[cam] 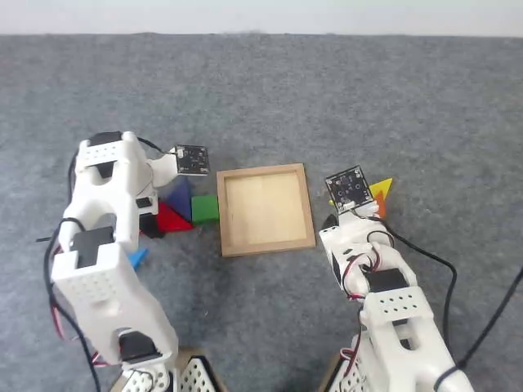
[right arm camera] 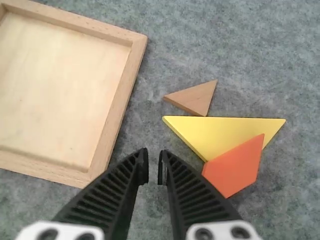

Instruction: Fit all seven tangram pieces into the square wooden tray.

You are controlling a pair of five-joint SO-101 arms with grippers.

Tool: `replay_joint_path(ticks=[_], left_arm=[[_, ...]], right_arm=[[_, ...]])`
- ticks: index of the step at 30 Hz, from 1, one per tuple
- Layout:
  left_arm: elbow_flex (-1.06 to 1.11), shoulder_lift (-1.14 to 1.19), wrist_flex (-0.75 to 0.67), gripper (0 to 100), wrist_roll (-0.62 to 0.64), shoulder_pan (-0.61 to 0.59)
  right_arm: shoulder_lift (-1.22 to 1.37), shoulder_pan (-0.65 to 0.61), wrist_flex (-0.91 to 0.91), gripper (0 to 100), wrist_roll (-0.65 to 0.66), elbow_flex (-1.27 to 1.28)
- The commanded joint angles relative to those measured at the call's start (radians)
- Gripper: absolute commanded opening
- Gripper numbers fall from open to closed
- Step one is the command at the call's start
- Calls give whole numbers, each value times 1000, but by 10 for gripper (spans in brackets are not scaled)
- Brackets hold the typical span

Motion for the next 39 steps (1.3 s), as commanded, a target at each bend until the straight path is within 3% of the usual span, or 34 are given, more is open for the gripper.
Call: replay_joint_path(ticks=[1, 11, 16, 18, 23, 28, 33, 39], left_arm=[[-21, -28, 25, 227, -20, -34], [28, -321, 206, 227, -17, -87], [137, -439, 189, 227, 189, -41], [176, -491, 187, 227, 210, -14], [271, -629, 178, 228, 206, 115], [378, -700, 9, 228, 144, 327], [443, -689, -135, 229, 146, 505], [410, -580, -215, 230, 92, 598]], right_arm=[[4, 12, -22, 61, -9, -32], [4, 10, -22, 61, -9, -32], [4, 10, -21, 61, -9, -32], [4, 10, -21, 61, -9, -32], [4, 10, -22, 61, -9, -32], [-5, 36, -18, 61, -8, -35], [-7, 147, -8, 61, -15, -66], [-7, 170, 82, 61, -15, -109]])
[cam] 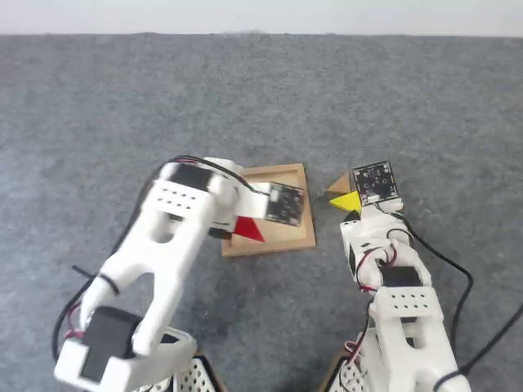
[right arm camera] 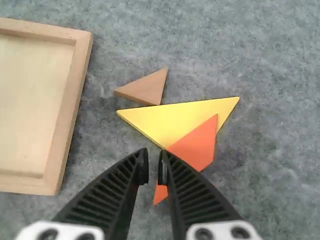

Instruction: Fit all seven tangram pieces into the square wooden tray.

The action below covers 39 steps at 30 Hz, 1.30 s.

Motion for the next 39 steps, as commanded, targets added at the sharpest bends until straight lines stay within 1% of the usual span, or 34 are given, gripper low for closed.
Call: replay_joint_path(ticks=[1, 5, 9, 14, 19, 22, 27, 31, 34, 36, 37, 39], left_arm=[[-67, 55, -38, 229, -60, 35], [-173, 169, -34, 230, -71, 29], [-274, 282, -32, 233, -66, 32], [-348, 368, -32, 289, -66, 29], [-378, 381, -32, 299, -58, 14], [-401, 379, -26, 309, 14, 14], [-450, 379, 72, 315, 25, 20], [-489, 377, 100, 313, 37, 12], [-524, 333, 190, 299, 129, -26], [-518, 265, 253, 270, 206, -57], [-504, 229, 275, 243, 276, -69], [-455, 147, 302, 166, 466, -81]], right_arm=[[-7, 27, 39, 61, -11, -75], [-7, 58, 45, 61, -14, -89], [-7, 74, 38, 61, -66, -91], [-7, 70, 36, 61, -68, -91], [-7, 65, 36, 61, -68, -91], [-7, 65, 36, 61, -68, -92], [-7, 50, 36, 61, -68, -92], [-7, 27, 39, 61, -68, -91], [-7, 28, 38, 59, -68, -91], [-4, 28, 38, 26, -66, -94], [1, 28, 44, 8, -60, -101], [5, 27, 54, 9, -26, -112]])
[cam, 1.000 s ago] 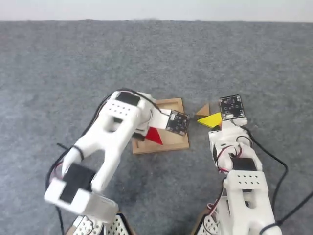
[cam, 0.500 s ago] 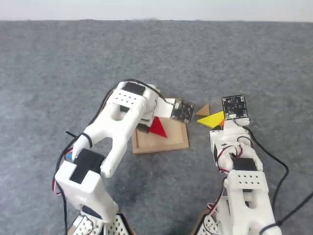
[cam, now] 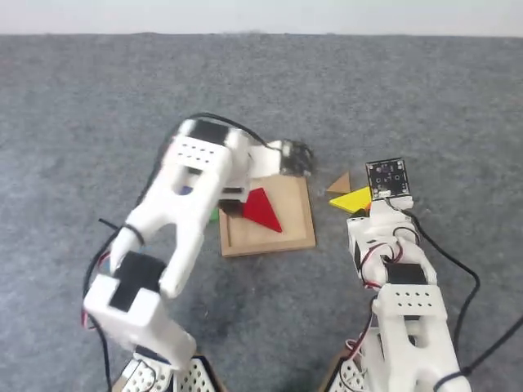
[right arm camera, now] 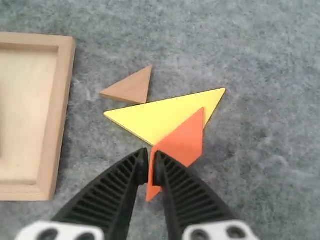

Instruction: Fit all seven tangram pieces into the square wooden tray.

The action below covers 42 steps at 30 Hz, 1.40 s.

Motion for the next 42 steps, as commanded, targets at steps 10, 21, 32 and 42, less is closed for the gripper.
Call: replay_joint_path(ticks=[10, 21, 32, 42], left_arm=[[558, -351, -377, 12, 984, -46], [656, -414, -509, 12, 1459, -106], [691, -347, -595, 12, 1536, -35], [691, -338, -594, 12, 1488, -35]], right_arm=[[7, -137, 285, 6, 72, -284], [139, -340, 124, 6, -35, -371], [621, -398, -308, 6, -74, -428], [863, -414, -68, 6, -157, -671]])
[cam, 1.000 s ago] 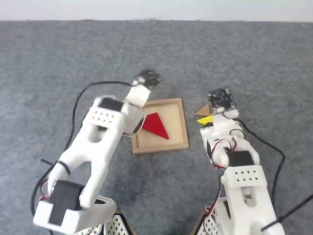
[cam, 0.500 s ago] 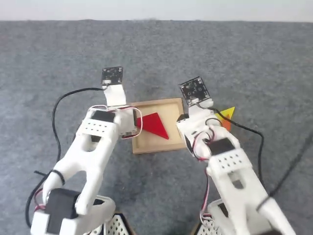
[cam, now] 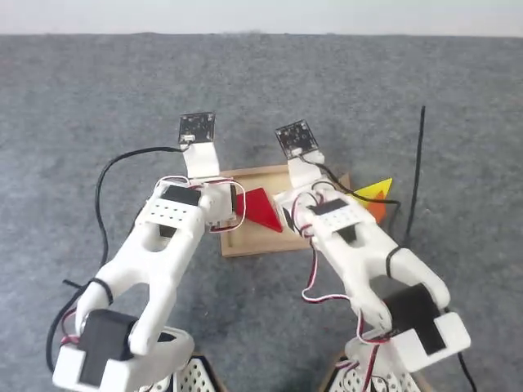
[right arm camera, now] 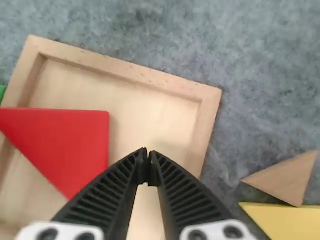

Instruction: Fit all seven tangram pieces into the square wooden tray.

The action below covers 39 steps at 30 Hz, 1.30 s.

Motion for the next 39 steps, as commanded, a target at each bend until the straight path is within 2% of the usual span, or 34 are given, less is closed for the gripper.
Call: replay_joint_path(ticks=[1, 10, 15, 19, 22, 26, 30, 34, 39], left_arm=[[-4, -3, -15, 12, -15, 9], [-4, -9, -15, 12, -15, 9], [-5, -11, -17, 12, -17, 9], [-22, -21, 80, 12, -29, -6], [10, -114, 120, 12, -52, -51], [142, -358, 117, 11, -86, -77], [292, -516, 17, 11, -129, -75], [252, -391, -17, 11, -100, -71], [38, -32, 48, 11, -95, -69]], right_arm=[[-4, -27, 38, 6, -12, -68], [-2, -62, 101, 6, -8, -66], [-4, -97, 160, 6, 101, -71], [-4, -127, 170, 6, 126, -71], [-4, -125, 170, 6, 127, -71], [-4, -124, 170, 6, 127, -71], [-4, -125, 170, 6, 127, -71], [-4, -127, 170, 6, 129, -71], [-4, -128, 191, 6, 130, -71]])
